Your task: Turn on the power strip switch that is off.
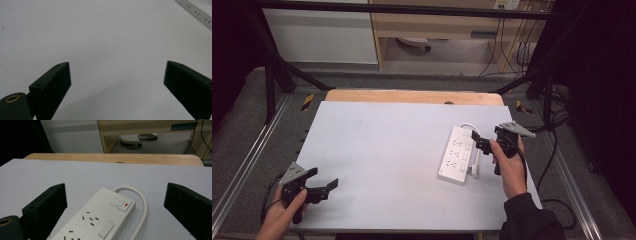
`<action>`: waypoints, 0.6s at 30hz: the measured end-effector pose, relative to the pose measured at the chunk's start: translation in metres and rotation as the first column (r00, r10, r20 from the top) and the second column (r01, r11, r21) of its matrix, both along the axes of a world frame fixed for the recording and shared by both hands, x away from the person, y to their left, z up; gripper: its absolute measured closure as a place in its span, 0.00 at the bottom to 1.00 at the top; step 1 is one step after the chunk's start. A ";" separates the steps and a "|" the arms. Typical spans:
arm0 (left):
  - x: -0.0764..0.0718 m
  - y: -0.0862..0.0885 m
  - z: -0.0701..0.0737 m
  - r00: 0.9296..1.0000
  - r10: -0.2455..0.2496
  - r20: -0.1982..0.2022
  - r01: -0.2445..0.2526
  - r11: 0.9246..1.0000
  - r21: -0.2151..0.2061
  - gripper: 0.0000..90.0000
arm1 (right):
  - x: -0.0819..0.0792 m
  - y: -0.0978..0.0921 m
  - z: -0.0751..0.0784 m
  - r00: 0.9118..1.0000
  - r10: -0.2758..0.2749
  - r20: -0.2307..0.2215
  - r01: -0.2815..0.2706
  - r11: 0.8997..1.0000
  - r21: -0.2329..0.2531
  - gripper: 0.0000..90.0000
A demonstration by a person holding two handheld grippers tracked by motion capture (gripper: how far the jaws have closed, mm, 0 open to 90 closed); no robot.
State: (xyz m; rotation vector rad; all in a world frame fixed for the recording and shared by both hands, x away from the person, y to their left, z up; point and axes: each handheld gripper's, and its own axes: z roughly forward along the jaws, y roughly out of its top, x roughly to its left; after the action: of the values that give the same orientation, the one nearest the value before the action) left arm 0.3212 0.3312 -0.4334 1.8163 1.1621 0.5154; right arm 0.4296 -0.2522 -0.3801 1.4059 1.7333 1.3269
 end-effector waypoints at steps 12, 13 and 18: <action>-0.001 0.000 0.000 1.000 0.003 0.000 -0.003 1.000 -0.002 0.08 | -0.024 -0.021 0.006 0.999 0.034 0.002 -0.034 0.999 0.017 0.10; -0.001 0.000 0.000 1.000 0.003 -0.001 -0.003 1.000 -0.003 0.08 | -0.026 -0.024 0.005 0.999 0.038 0.003 -0.038 0.999 0.019 0.10; -0.001 0.000 0.000 1.000 0.005 0.004 -0.005 1.000 -0.001 0.08 | -0.039 -0.036 0.002 0.999 0.049 -0.002 -0.048 0.998 0.037 0.12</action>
State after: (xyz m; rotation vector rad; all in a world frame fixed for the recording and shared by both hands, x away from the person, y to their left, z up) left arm 0.3205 0.3315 -0.4332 1.8108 1.1647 0.5205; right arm 0.3909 -0.2881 -0.3780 1.3942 1.7633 1.3899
